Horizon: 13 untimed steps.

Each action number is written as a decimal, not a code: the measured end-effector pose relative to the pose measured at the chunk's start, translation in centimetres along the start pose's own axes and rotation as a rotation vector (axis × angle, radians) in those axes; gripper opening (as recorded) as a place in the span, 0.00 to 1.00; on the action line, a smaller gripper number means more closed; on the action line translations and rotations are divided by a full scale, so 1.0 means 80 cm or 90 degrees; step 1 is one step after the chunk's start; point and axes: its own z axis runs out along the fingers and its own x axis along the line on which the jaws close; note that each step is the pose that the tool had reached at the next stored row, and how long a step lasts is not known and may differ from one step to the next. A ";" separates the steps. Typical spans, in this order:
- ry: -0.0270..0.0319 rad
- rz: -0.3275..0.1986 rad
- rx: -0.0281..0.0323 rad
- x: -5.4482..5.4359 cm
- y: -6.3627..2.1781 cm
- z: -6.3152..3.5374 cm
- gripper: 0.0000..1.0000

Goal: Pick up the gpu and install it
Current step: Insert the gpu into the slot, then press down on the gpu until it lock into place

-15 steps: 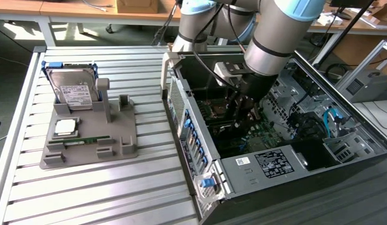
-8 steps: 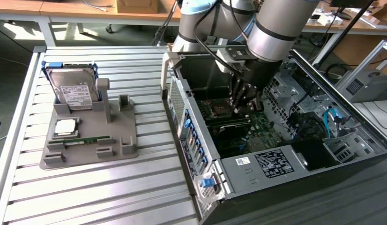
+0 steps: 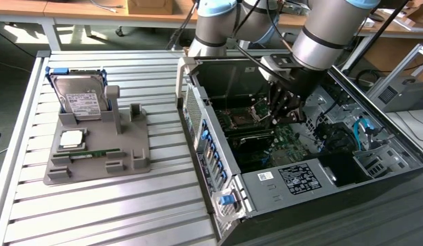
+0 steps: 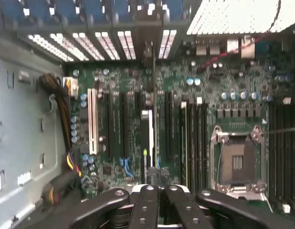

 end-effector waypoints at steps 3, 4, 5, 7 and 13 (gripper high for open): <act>0.0010 -0.001 -0.0026 0.000 -0.015 0.001 0.11; 0.0010 -0.001 -0.0026 0.000 -0.016 0.001 0.11; 0.0010 -0.001 -0.0027 0.000 -0.016 0.001 0.11; 0.0010 -0.001 -0.0026 0.000 -0.016 0.001 0.11; 0.0009 -0.001 -0.0026 0.000 -0.016 0.001 0.11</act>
